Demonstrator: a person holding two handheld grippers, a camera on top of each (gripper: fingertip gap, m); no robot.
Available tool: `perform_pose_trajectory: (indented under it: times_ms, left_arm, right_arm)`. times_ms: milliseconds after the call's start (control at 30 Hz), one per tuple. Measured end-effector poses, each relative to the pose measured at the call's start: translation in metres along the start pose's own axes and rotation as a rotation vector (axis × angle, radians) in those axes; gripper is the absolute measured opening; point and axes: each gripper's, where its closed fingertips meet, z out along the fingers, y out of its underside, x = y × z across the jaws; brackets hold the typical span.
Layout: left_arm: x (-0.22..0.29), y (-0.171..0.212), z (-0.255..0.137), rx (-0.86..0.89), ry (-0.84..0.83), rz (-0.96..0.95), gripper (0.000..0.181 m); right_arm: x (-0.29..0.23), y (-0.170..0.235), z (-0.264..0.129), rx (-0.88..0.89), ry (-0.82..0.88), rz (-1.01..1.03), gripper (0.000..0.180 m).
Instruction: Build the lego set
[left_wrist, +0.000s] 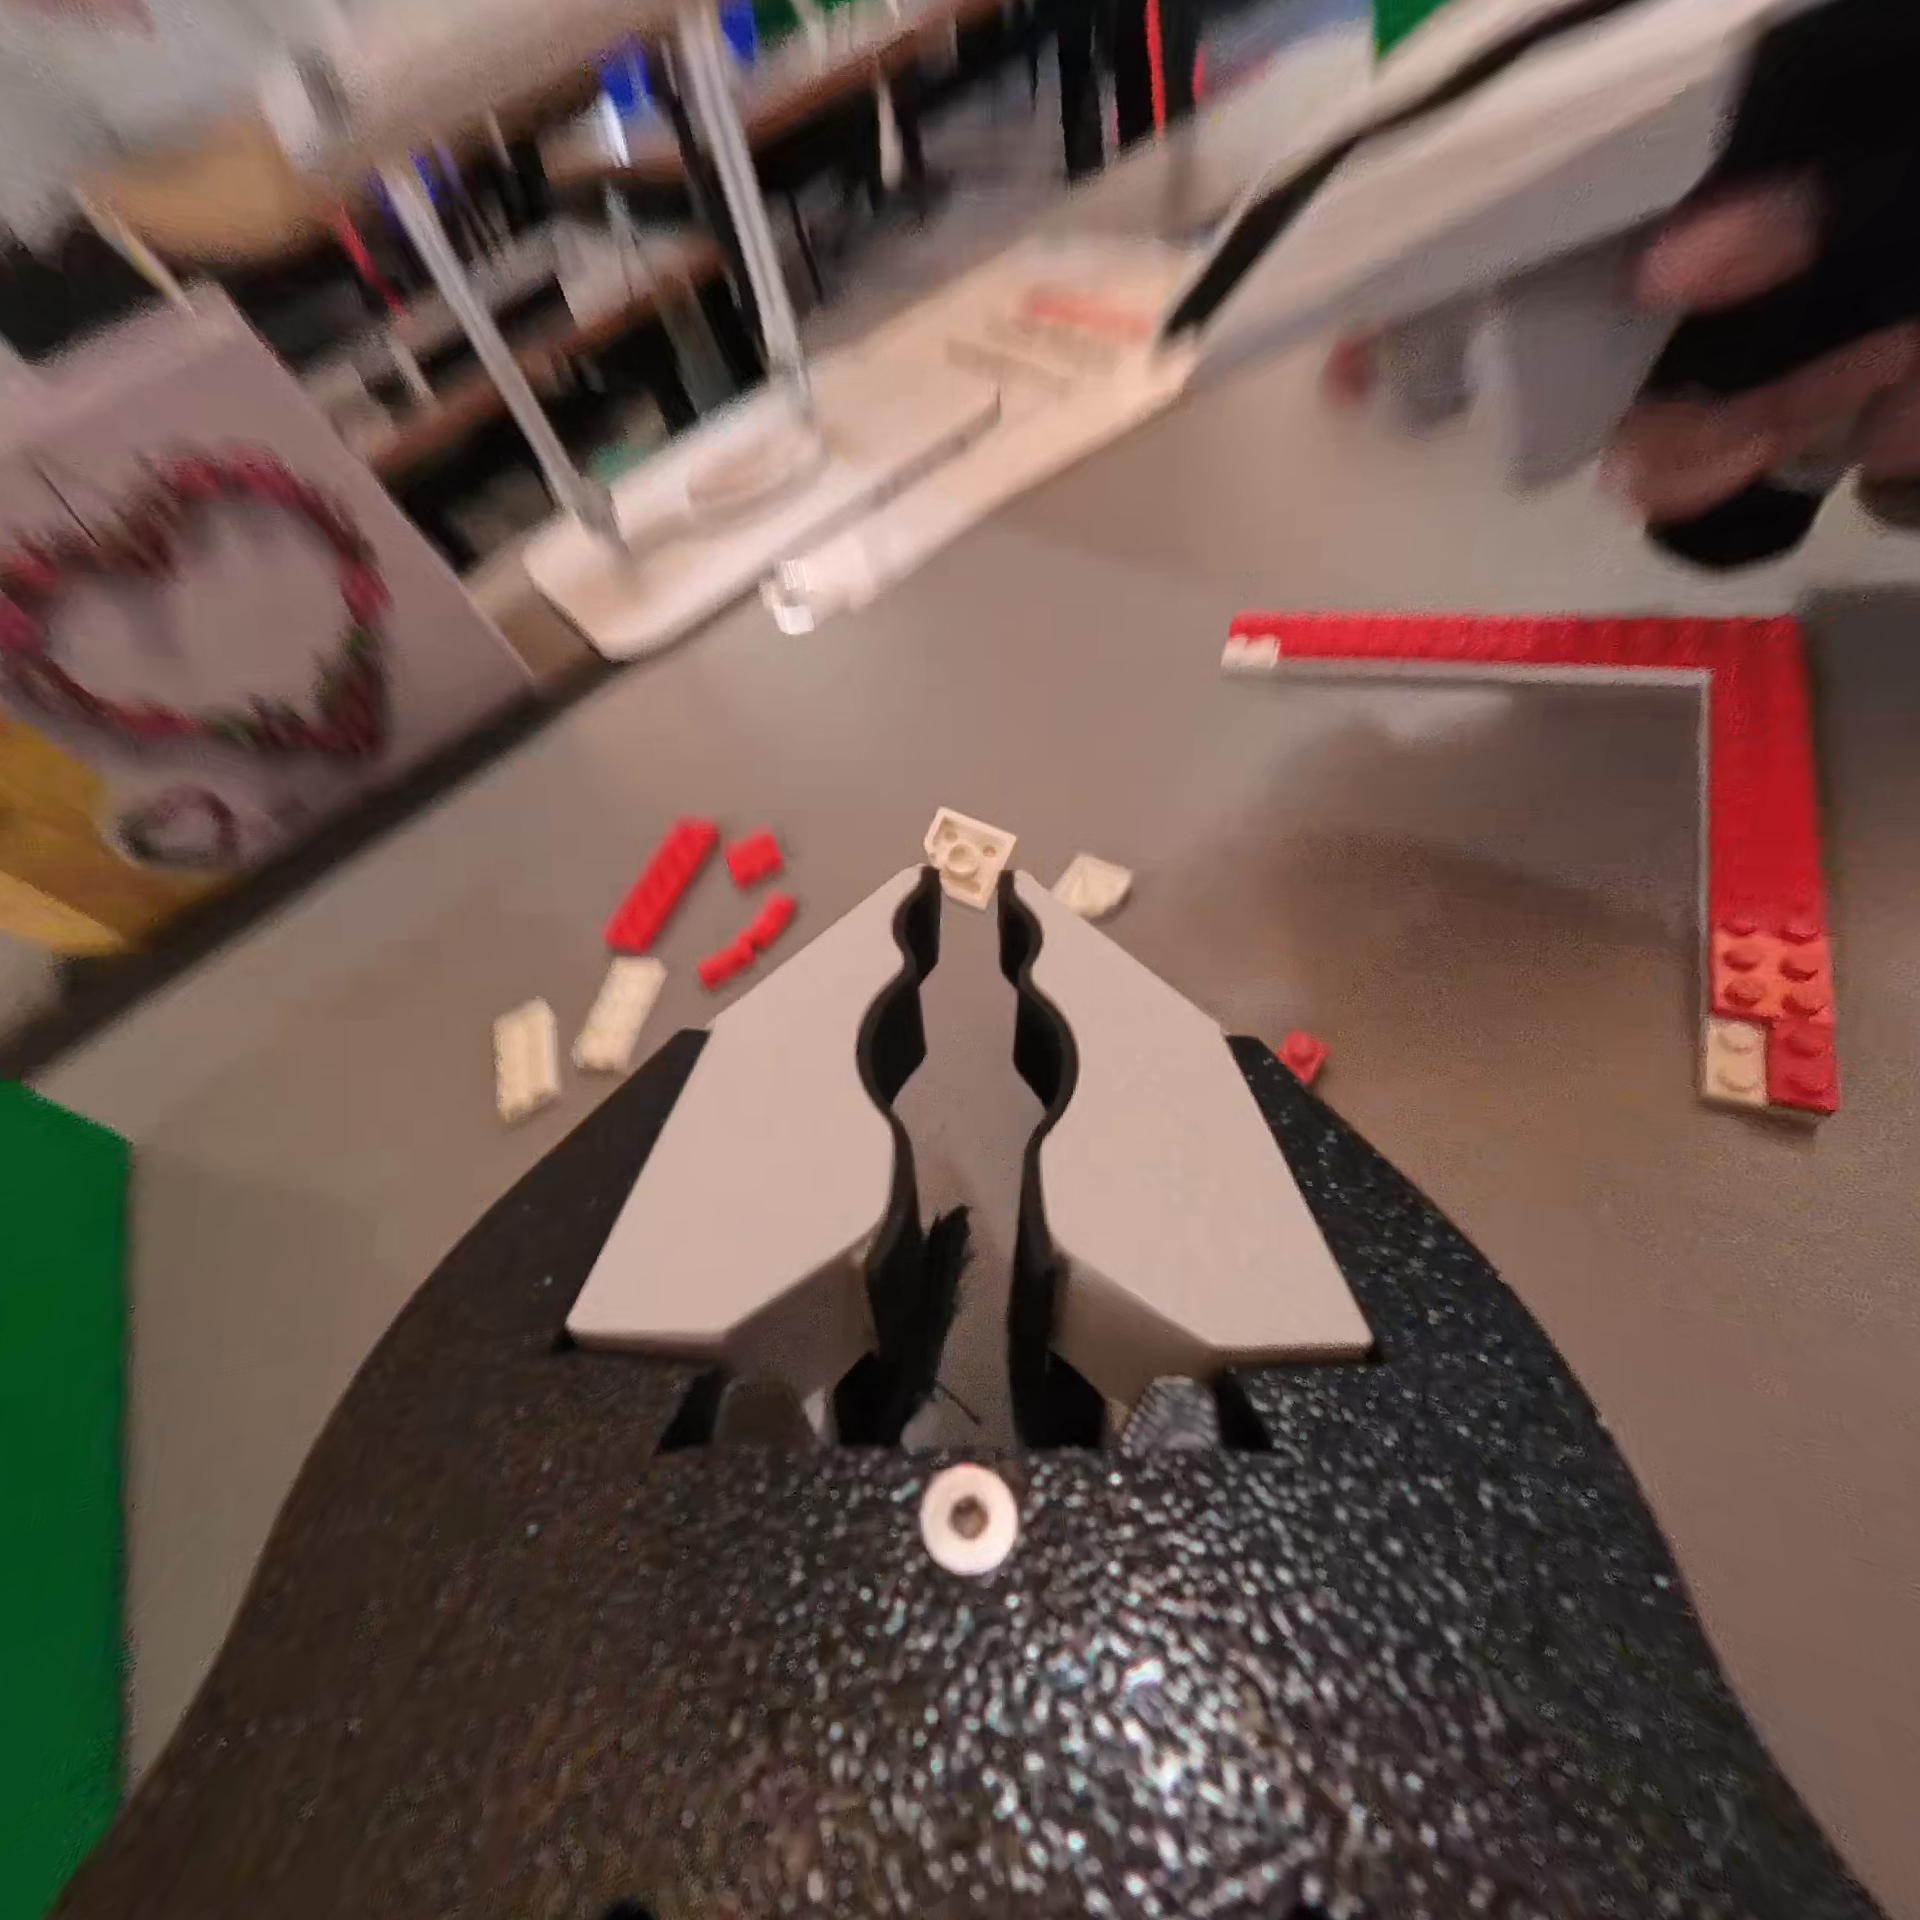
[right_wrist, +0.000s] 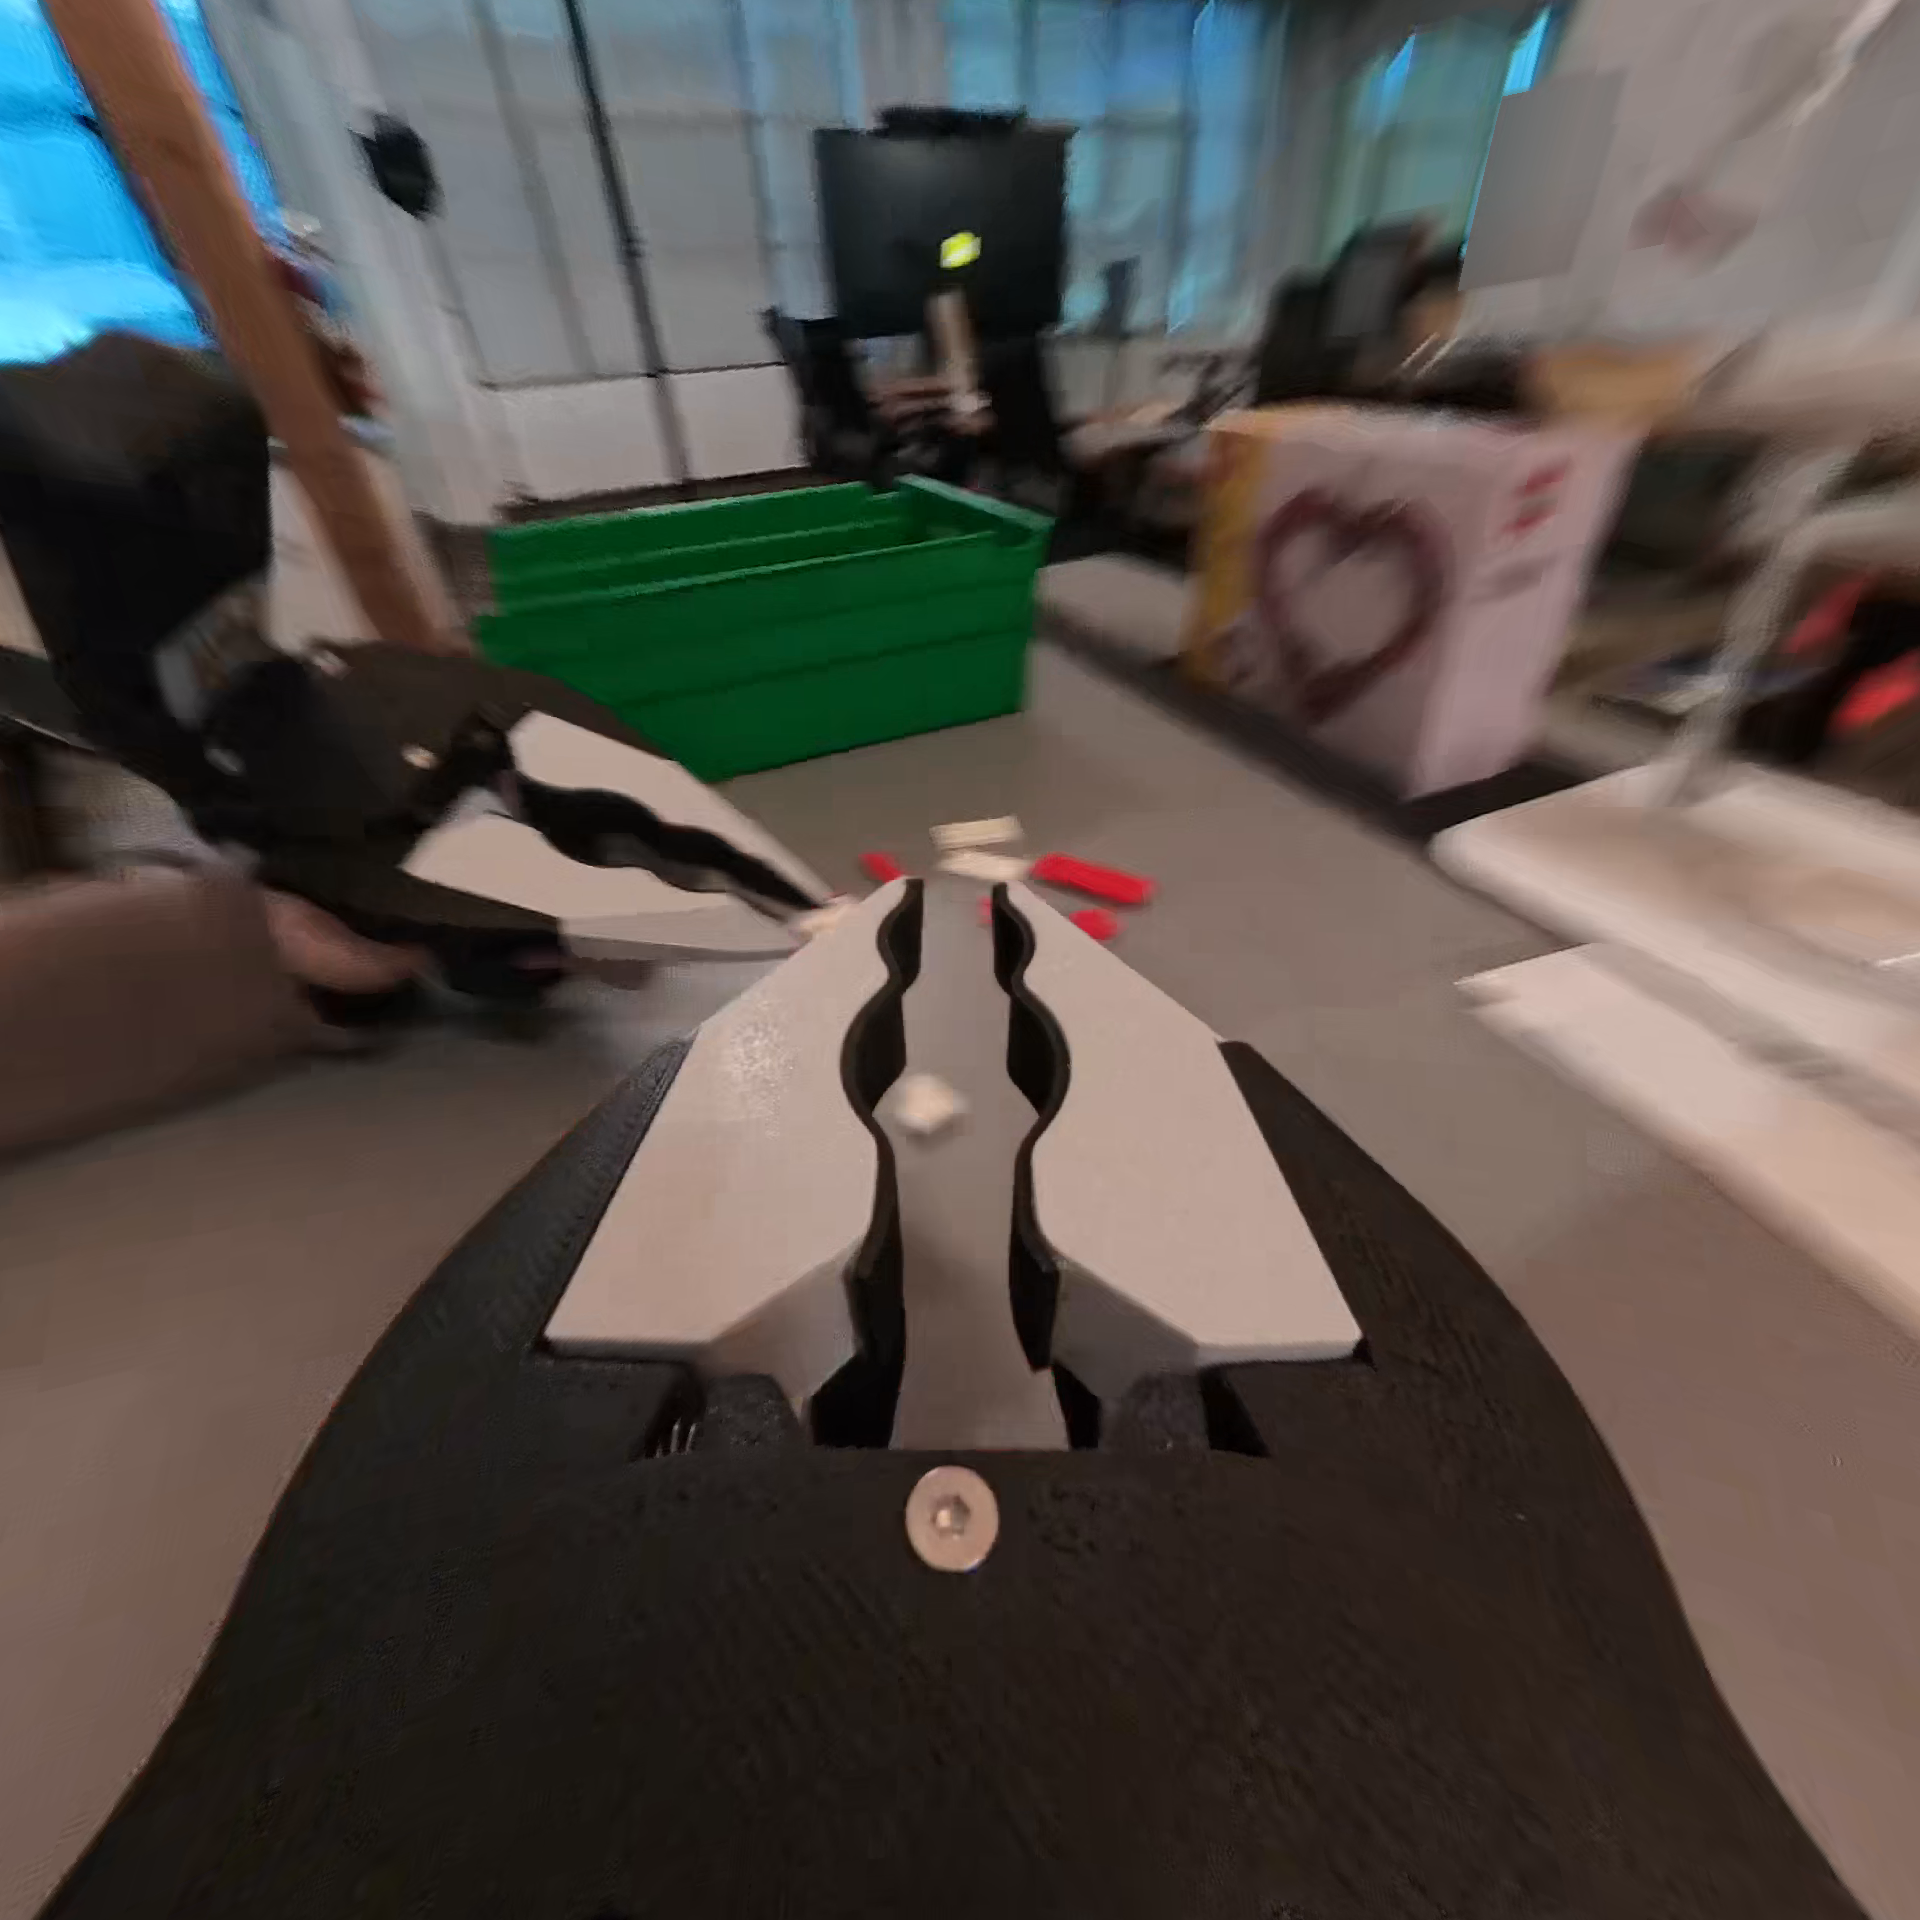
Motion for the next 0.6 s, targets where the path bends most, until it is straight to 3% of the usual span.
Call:
perform_pose_trajectory:
  times_ms: [100, 233, 433, 600]
  left_arm:
    - [0.003, -0.031, -0.012, 0.164, -0.082, 0.152, 0.009]
    - [0.020, -0.051, -0.022, 0.284, -0.078, 0.276, 0.009]
    - [0.025, -0.055, -0.023, 0.303, -0.062, 0.289, 0.009]
    - [0.026, -0.052, -0.021, 0.294, -0.043, 0.302, 0.009]
  right_arm:
    - [-0.032, 0.002, 0.019, -0.023, -0.188, 0.332, 0.015]
    - [-0.050, -0.001, 0.026, -0.002, -0.309, 0.538, 0.017]
    - [-0.058, -0.001, 0.025, 0.000, -0.392, 0.609, 0.006]
    - [-0.059, 0.004, 0.025, -0.028, -0.390, 0.536, 0.002]
